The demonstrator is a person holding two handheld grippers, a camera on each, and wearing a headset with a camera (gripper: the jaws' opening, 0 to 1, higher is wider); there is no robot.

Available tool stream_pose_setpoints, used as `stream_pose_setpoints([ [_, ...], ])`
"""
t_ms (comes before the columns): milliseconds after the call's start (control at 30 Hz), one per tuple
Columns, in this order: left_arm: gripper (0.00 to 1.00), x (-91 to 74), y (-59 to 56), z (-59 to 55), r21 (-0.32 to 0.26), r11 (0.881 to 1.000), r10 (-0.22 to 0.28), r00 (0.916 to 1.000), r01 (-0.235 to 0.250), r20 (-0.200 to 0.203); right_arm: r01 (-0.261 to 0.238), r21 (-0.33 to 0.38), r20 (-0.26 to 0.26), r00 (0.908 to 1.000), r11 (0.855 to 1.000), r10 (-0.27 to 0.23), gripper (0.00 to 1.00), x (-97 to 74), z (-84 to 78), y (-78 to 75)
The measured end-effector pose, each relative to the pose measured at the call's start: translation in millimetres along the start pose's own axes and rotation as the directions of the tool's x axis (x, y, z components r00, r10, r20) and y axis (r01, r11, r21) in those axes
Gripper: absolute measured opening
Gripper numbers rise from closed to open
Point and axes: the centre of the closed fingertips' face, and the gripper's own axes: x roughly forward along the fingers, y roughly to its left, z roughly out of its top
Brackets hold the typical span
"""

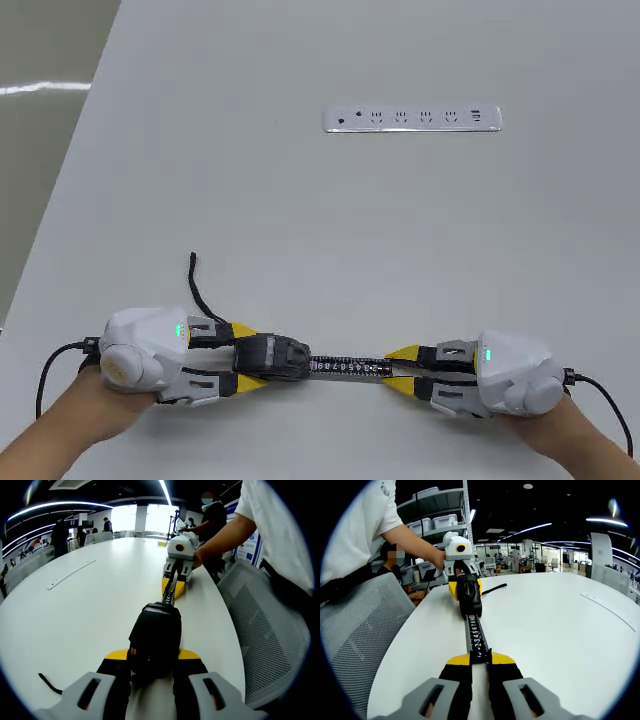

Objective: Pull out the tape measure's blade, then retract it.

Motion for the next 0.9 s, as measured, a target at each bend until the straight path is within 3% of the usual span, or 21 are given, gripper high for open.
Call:
stream_pose_setpoints([
  [500,0.28,0.3,-0.3,0.2,-0.003,1.000,0.000,1.0000,0.000,-0.004,0.017,0.019,0.013,0.9998,1.000,-0.017,0.09,-14.9,-5.1,-2.2],
  [900,0.28,0.3,0.0,-1.1,0.002,1.000,0.003,0.9999,-0.003,-0.014,0.000,0.026,0.017,0.9999,1.000,0.000,0.09,-22.5,-5.9,-1.0],
])
